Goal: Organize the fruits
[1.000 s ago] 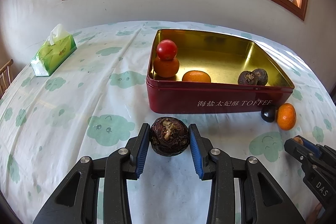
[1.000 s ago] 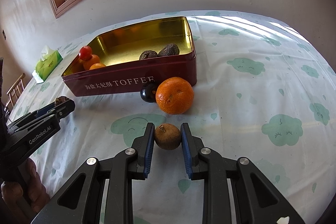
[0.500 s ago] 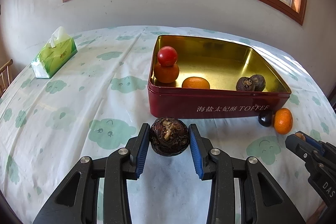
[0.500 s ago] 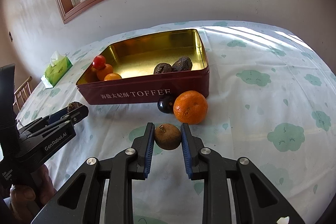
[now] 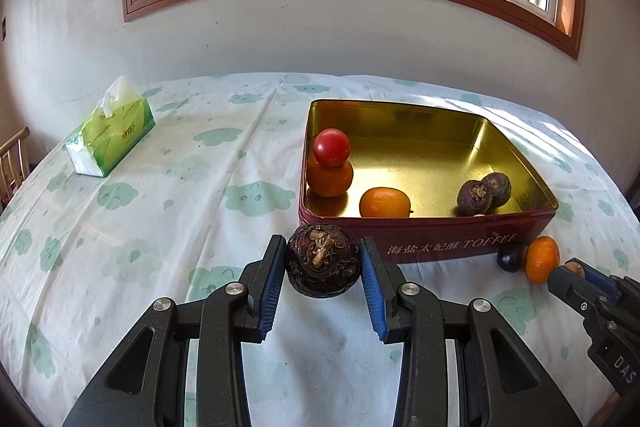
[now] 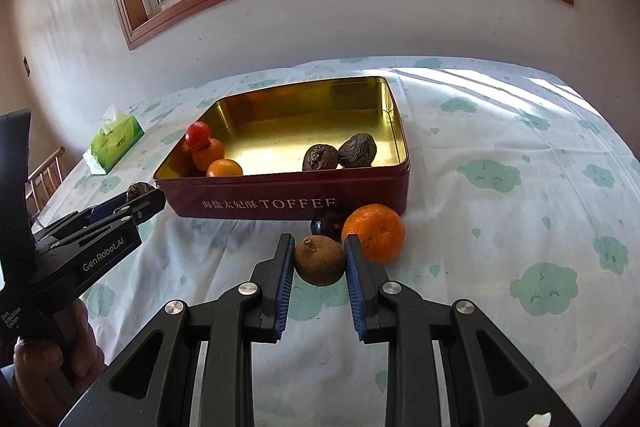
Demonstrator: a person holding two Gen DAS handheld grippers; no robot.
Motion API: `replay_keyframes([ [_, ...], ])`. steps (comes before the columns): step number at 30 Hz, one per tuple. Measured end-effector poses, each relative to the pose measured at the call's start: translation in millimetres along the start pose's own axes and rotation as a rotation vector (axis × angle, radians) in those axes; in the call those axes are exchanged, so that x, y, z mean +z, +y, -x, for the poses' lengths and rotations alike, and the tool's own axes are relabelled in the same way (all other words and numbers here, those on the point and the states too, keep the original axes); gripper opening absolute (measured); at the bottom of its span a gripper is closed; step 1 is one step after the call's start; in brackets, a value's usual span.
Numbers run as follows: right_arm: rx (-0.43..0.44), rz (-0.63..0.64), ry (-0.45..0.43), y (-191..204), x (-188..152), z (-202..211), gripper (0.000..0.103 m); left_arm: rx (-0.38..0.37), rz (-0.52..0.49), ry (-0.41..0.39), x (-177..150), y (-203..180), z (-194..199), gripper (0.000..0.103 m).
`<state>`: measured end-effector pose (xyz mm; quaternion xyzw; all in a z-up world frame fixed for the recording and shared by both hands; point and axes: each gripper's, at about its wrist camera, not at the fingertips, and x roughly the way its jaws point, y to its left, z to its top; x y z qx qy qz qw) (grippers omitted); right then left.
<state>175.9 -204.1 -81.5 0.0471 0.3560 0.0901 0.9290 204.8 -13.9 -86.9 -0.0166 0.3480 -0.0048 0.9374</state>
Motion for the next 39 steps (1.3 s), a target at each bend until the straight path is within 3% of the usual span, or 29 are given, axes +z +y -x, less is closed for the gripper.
replay_keyframes([
  [39,0.0,0.02,-0.032,3,30,-11,0.023,-0.005,-0.029,-0.037,33,-7,-11,0.038],
])
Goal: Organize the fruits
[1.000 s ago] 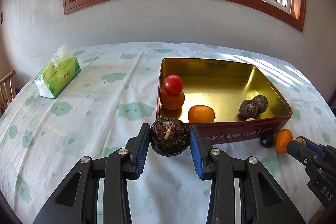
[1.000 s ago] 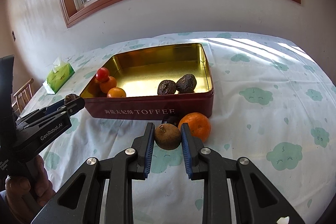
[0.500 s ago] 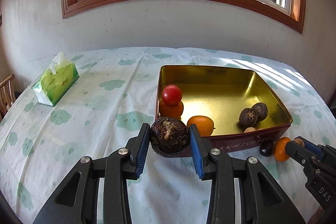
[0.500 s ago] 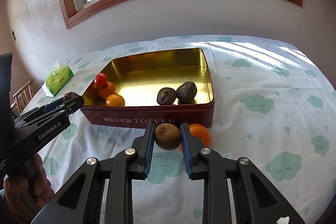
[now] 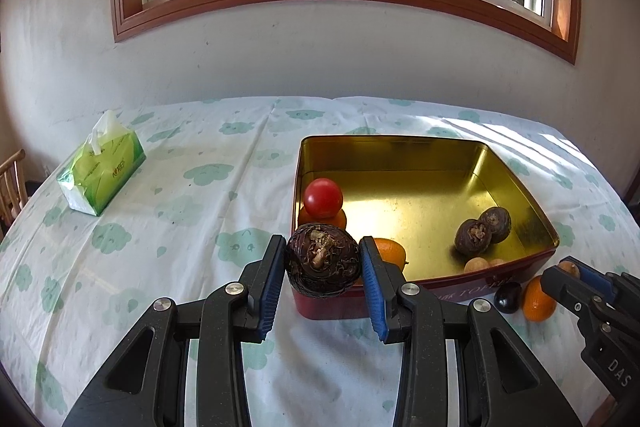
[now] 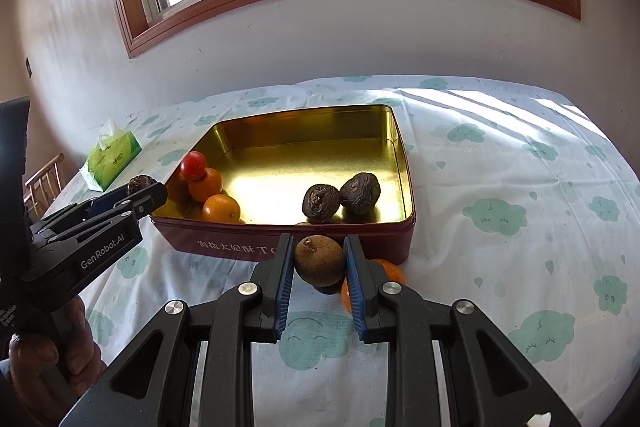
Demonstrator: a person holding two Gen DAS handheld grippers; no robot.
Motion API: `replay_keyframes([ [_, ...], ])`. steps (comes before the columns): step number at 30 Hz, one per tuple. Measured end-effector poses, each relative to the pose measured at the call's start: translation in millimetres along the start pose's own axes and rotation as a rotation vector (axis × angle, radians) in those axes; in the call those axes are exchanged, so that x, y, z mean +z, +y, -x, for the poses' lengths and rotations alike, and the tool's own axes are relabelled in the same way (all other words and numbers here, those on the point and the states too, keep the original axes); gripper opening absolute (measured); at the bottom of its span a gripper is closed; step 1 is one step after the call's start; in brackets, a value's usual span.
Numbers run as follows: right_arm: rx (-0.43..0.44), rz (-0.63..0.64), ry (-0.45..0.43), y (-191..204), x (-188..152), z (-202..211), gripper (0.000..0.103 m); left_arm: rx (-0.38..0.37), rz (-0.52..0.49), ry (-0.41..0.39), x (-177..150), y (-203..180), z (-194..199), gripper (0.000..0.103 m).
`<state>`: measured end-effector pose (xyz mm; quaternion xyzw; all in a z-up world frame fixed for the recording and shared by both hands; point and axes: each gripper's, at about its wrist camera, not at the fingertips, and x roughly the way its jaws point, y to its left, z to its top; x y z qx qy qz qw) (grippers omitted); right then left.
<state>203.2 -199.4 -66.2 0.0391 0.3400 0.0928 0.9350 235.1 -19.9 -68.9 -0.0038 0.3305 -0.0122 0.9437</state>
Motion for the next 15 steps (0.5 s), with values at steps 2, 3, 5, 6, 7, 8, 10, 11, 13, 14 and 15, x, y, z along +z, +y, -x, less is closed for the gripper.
replay_keyframes([
  [2,0.0,0.0,0.0,-0.2,1.2,-0.8,0.023,0.0,0.0,-0.001,1.3,-0.1,-1.1,0.038],
  [3,0.001,-0.001,0.0,-0.3,2.0,-1.6,0.023,0.0,0.0,-0.002,1.8,-0.2,-1.3,0.038],
  [5,0.0,0.0,-0.002,-0.3,3.1,-2.3,0.023,0.0,0.0,-0.002,2.6,-0.3,-2.1,0.038],
  [6,0.001,0.001,-0.002,-0.4,4.1,-2.9,0.023,0.0,0.0,-0.002,2.5,-0.3,-1.9,0.038],
  [7,0.001,0.003,-0.003,0.0,4.7,-3.4,0.023,0.0,0.0,-0.002,2.6,-0.3,-2.1,0.038],
  [8,0.001,0.003,-0.004,0.0,5.4,-4.1,0.023,0.0,-0.001,-0.003,3.3,-0.4,-2.8,0.038],
  [10,0.002,0.003,-0.004,-0.2,6.7,-5.0,0.023,0.0,-0.001,-0.001,4.6,-0.4,-4.3,0.038],
  [11,0.002,0.003,-0.004,-0.3,7.5,-5.8,0.023,-0.001,0.0,0.0,6.0,-0.4,-5.6,0.038],
  [13,0.002,0.005,-0.004,-0.5,8.5,-6.8,0.023,-0.001,-0.001,0.0,7.4,-0.6,-7.0,0.038],
  [14,0.002,0.004,-0.005,-0.7,9.5,-7.5,0.023,-0.001,-0.001,0.0,8.4,-0.6,-7.9,0.038],
  [15,0.002,0.004,-0.005,-0.7,9.6,-7.5,0.023,-0.001,-0.001,0.0,7.4,-0.7,-7.1,0.038],
])
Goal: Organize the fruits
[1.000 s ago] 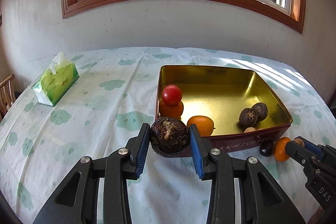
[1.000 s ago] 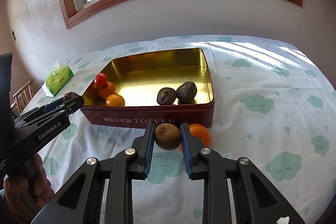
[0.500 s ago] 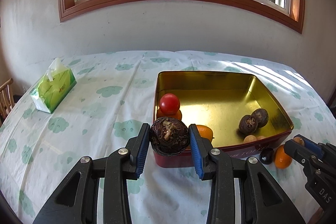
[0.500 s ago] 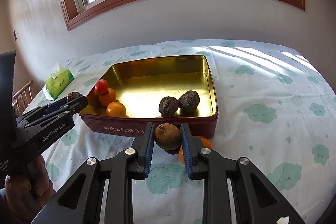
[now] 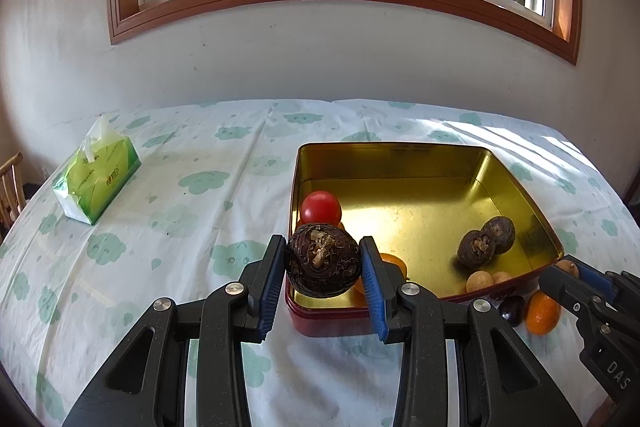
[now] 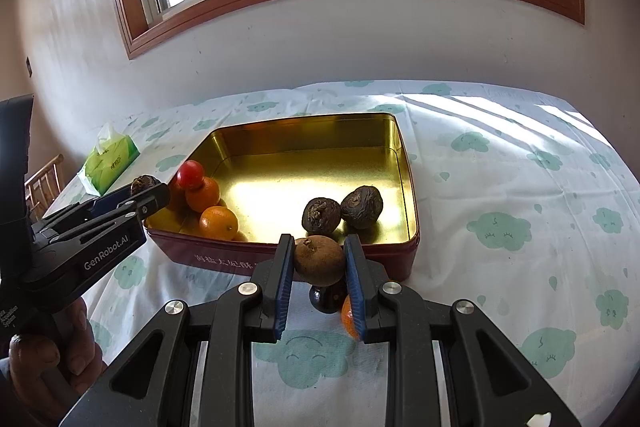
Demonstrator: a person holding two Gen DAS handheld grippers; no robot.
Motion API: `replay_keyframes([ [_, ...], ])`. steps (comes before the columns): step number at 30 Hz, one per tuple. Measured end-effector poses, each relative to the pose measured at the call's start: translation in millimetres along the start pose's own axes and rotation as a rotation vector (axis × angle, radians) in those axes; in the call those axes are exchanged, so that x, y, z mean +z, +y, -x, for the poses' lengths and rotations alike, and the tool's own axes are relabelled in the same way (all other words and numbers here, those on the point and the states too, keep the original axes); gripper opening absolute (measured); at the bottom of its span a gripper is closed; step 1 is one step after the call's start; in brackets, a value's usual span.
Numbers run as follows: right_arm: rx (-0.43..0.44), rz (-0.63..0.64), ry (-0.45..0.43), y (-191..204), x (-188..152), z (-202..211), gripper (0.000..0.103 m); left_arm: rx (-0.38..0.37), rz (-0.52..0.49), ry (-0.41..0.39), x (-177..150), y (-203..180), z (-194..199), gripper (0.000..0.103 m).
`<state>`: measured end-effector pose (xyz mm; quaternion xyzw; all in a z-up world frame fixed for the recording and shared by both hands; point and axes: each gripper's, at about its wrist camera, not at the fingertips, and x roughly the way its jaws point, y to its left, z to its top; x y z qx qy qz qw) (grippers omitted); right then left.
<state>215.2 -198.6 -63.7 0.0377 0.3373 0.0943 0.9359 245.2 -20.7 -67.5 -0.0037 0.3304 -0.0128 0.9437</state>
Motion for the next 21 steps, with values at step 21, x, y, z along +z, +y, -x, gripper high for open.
replay_keyframes([
  [21,0.005,0.008,-0.007,-1,18,-19,0.023,-0.002,-0.014,-0.005,20,-4,-22,0.038],
])
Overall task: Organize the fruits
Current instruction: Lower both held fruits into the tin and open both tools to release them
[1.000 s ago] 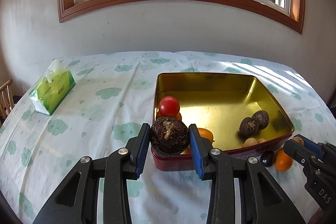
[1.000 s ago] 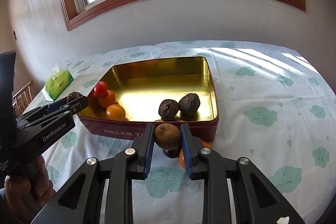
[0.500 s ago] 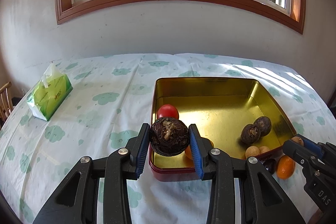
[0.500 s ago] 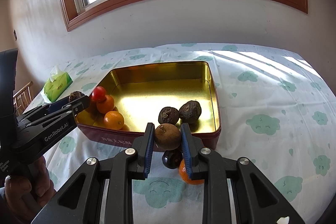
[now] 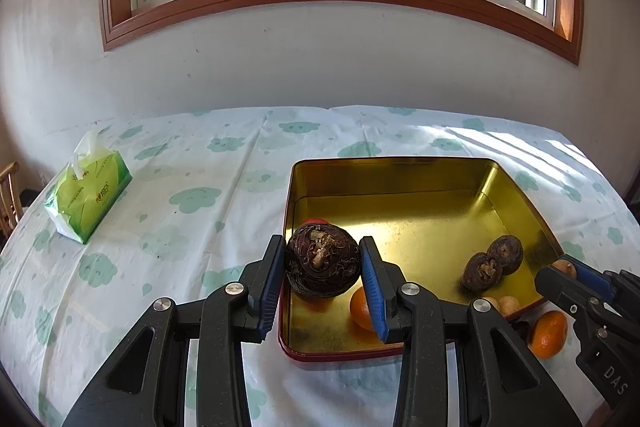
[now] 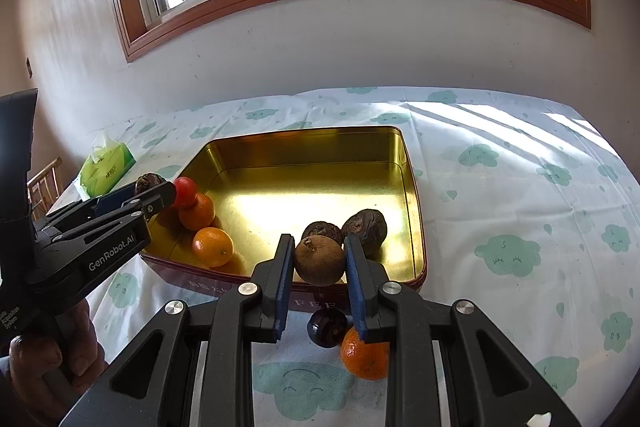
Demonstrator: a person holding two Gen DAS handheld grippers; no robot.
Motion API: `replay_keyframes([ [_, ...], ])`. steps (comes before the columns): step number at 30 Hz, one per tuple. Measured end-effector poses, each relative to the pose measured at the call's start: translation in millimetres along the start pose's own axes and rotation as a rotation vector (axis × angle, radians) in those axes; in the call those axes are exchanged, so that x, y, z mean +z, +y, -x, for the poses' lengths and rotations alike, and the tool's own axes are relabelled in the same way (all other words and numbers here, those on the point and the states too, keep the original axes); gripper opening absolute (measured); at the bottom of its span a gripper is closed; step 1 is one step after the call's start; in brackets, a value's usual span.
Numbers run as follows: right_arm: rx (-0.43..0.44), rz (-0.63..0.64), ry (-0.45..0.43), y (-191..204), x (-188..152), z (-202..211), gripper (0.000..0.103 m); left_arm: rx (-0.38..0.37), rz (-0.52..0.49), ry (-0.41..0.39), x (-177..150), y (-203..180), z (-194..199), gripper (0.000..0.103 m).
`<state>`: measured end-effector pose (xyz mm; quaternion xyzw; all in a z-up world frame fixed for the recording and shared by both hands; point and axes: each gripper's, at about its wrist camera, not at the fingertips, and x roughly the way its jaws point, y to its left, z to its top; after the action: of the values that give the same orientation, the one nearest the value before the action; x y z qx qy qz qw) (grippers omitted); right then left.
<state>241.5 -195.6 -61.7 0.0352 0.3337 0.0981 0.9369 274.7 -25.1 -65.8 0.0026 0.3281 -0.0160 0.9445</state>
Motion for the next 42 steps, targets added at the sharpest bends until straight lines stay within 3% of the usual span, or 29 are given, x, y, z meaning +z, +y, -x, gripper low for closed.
replay_keyframes([
  [42,0.018,-0.006,0.023,-8,17,-62,0.023,-0.018,-0.011,-0.011,26,-6,-45,0.039],
])
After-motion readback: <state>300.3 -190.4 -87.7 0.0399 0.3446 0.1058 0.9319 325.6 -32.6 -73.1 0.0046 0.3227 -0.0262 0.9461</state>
